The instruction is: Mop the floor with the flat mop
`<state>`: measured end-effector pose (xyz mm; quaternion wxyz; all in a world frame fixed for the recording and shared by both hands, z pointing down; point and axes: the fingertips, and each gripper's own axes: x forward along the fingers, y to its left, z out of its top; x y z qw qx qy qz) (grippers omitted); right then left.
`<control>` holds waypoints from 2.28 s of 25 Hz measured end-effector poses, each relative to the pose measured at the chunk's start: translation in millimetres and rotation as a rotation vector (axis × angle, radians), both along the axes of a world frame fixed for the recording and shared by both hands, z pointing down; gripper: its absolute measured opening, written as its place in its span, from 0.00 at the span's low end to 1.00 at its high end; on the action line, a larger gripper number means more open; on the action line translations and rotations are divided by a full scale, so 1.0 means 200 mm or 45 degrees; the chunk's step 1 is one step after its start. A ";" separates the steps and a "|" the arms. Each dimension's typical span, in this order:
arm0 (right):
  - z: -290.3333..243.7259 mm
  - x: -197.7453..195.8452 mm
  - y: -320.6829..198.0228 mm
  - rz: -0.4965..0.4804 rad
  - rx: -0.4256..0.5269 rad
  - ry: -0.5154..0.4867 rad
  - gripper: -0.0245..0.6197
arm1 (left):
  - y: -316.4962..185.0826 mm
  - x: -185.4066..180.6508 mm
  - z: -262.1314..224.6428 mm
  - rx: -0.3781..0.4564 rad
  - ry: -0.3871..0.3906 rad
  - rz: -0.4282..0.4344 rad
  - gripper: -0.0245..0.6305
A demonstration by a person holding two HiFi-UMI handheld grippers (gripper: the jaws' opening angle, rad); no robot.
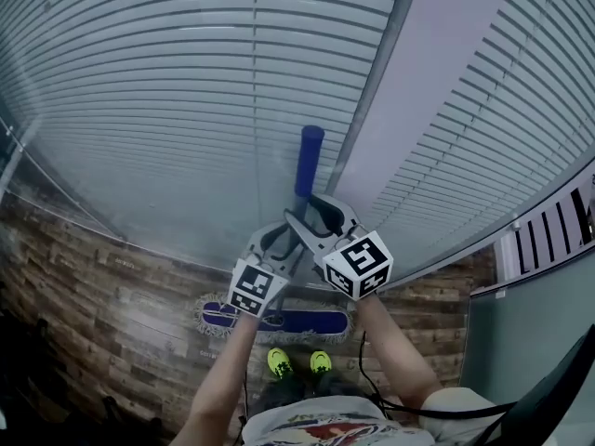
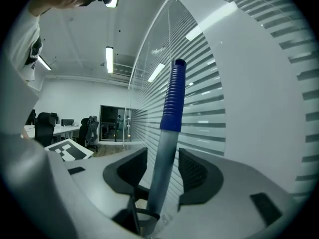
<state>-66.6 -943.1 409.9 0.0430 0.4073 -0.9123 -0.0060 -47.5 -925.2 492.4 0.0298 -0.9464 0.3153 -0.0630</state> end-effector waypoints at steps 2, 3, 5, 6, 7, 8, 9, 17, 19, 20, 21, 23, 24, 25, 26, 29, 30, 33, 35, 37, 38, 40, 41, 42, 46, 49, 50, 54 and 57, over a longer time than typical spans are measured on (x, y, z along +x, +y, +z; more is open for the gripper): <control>-0.04 -0.02 -0.04 -0.011 0.009 -0.009 0.31 | -0.03 -0.01 0.00 -0.014 0.015 -0.001 0.23; -0.06 -0.02 -0.07 -0.019 0.013 -0.009 0.31 | -0.05 -0.02 -0.01 -0.023 0.026 0.001 0.22; -0.10 -0.03 -0.11 -0.032 0.024 -0.009 0.31 | -0.08 -0.03 -0.02 -0.036 0.048 0.006 0.22; -0.11 -0.04 -0.11 -0.036 0.033 -0.013 0.31 | -0.08 -0.03 -0.03 -0.040 0.055 0.008 0.22; -0.13 -0.03 -0.11 -0.042 0.043 -0.020 0.31 | -0.06 -0.03 -0.03 -0.043 0.059 0.010 0.22; -0.15 -0.03 -0.09 -0.049 0.053 -0.027 0.31 | -0.04 -0.02 -0.02 -0.046 0.061 0.011 0.22; -0.17 -0.04 -0.08 -0.059 0.062 -0.032 0.31 | -0.02 -0.02 -0.02 -0.049 0.061 0.012 0.21; -0.29 -0.05 -0.04 -0.115 0.097 -0.022 0.31 | 0.06 -0.01 -0.04 -0.055 0.023 0.028 0.21; -0.30 -0.06 -0.03 -0.140 0.090 -0.017 0.30 | 0.06 -0.02 -0.05 -0.058 0.003 0.025 0.21; -0.31 -0.07 -0.02 -0.152 0.085 -0.018 0.28 | 0.06 -0.02 -0.05 -0.060 -0.012 0.023 0.21; -0.31 -0.07 -0.02 -0.168 0.076 -0.024 0.26 | 0.06 -0.02 -0.05 -0.061 -0.032 0.023 0.21; -0.30 -0.06 0.01 -0.209 0.059 -0.046 0.25 | 0.09 0.01 -0.05 -0.052 -0.079 0.034 0.21; -0.30 -0.05 0.05 -0.231 0.057 -0.061 0.25 | 0.13 0.02 -0.05 -0.034 -0.100 0.049 0.21; -0.30 -0.04 0.14 -0.251 0.061 -0.081 0.25 | 0.21 0.04 -0.07 -0.007 -0.112 0.070 0.21; -0.30 -0.03 0.25 -0.271 0.068 -0.104 0.25 | 0.32 0.06 -0.09 0.024 -0.114 0.092 0.21; -0.35 0.00 0.60 -0.324 0.085 -0.158 0.23 | 0.61 0.10 -0.21 0.083 -0.104 0.145 0.22; -0.36 0.01 0.66 -0.338 0.090 -0.167 0.23 | 0.66 0.13 -0.24 0.090 -0.105 0.161 0.24; -0.35 0.08 0.79 -0.384 0.092 -0.193 0.23 | 0.74 0.24 -0.26 0.083 -0.122 0.200 0.25; -0.30 0.12 0.92 -0.423 0.092 -0.211 0.23 | 0.84 0.32 -0.22 0.070 -0.109 0.204 0.24; -0.26 0.17 1.08 -0.462 0.091 -0.228 0.23 | 0.98 0.38 -0.19 0.062 -0.096 0.186 0.21; -0.27 0.20 1.15 -0.483 0.085 -0.243 0.23 | 1.05 0.41 -0.19 0.055 -0.088 0.173 0.20; -0.29 0.26 1.29 -0.525 0.065 -0.284 0.22 | 1.17 0.47 -0.22 0.043 -0.072 0.143 0.19; -0.29 0.30 1.36 -0.543 0.057 -0.302 0.22 | 1.23 0.50 -0.22 0.040 -0.066 0.127 0.19; -0.28 0.34 1.42 -0.559 0.053 -0.313 0.22 | 1.28 0.54 -0.21 0.038 -0.062 0.113 0.19; -0.19 0.44 1.71 -0.645 0.047 -0.310 0.22 | 1.53 0.64 -0.12 0.017 -0.088 0.061 0.19; -0.13 0.45 1.95 -0.738 0.005 -0.256 0.23 | 1.74 0.66 -0.07 -0.039 -0.110 0.017 0.18; -0.10 0.46 2.03 -0.768 -0.011 -0.231 0.23 | 1.80 0.67 -0.04 -0.059 -0.113 0.002 0.19; -0.03 0.47 2.29 -0.843 -0.056 -0.204 0.23 | 2.02 0.69 0.02 -0.137 -0.128 -0.042 0.19; -0.05 0.48 2.41 -0.868 -0.084 -0.219 0.25 | 2.13 0.70 0.01 -0.172 -0.142 -0.053 0.19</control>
